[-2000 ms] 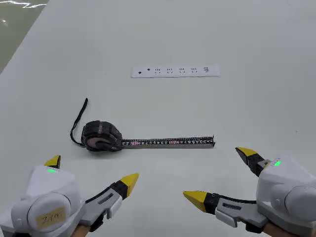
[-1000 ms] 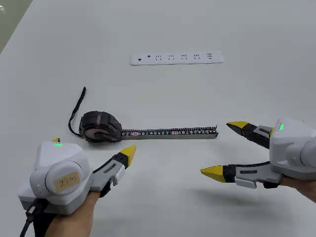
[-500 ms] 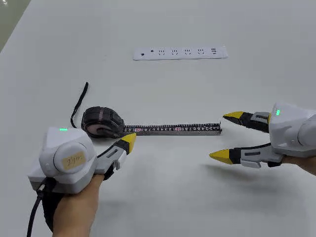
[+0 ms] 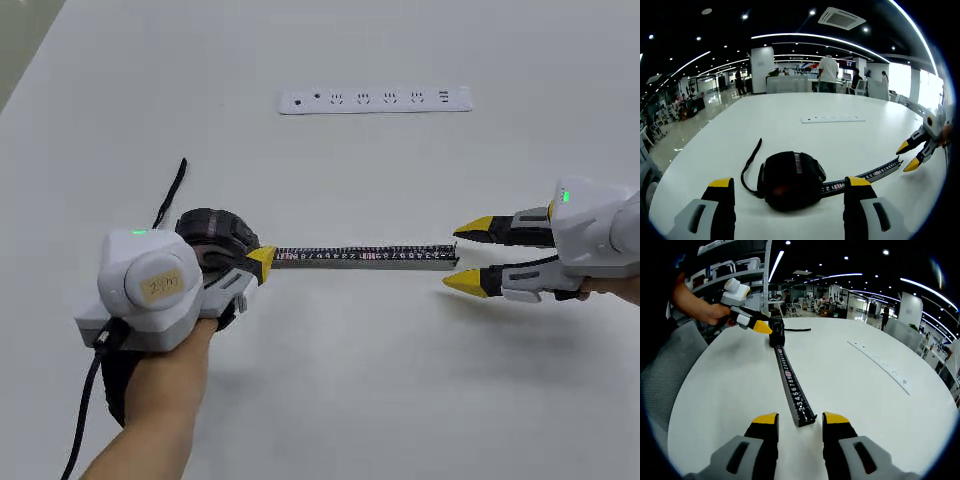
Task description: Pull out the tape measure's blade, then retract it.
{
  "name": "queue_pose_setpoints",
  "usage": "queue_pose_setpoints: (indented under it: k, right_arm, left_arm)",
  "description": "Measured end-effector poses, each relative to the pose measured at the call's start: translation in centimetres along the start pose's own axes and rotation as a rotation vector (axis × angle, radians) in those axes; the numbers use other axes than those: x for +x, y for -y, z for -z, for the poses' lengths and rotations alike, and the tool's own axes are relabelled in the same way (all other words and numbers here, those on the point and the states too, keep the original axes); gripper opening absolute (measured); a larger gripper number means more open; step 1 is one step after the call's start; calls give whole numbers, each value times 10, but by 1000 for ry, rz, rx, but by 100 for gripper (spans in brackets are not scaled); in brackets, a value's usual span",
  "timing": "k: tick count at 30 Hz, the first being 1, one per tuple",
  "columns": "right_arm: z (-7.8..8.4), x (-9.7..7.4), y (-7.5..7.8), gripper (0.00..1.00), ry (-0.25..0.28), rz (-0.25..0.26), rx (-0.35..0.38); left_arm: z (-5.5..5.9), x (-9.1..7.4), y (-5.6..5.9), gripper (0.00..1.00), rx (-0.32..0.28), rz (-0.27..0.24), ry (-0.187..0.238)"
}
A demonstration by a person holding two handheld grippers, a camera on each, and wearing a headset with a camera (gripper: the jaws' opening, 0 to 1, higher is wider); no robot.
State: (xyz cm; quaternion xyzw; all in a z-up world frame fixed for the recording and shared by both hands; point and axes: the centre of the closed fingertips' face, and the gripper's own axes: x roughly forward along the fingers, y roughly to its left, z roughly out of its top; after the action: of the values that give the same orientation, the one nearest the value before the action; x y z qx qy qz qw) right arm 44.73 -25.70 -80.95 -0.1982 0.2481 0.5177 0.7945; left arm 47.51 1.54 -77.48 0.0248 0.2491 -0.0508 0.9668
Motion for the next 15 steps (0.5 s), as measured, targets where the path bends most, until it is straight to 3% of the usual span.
queue_pose_setpoints:
  k: [15]
  right_arm:
    - [7,10,2,19,-25,-45,-48]
  left_arm:
    - [1,17,2,75,-36,4,-28]
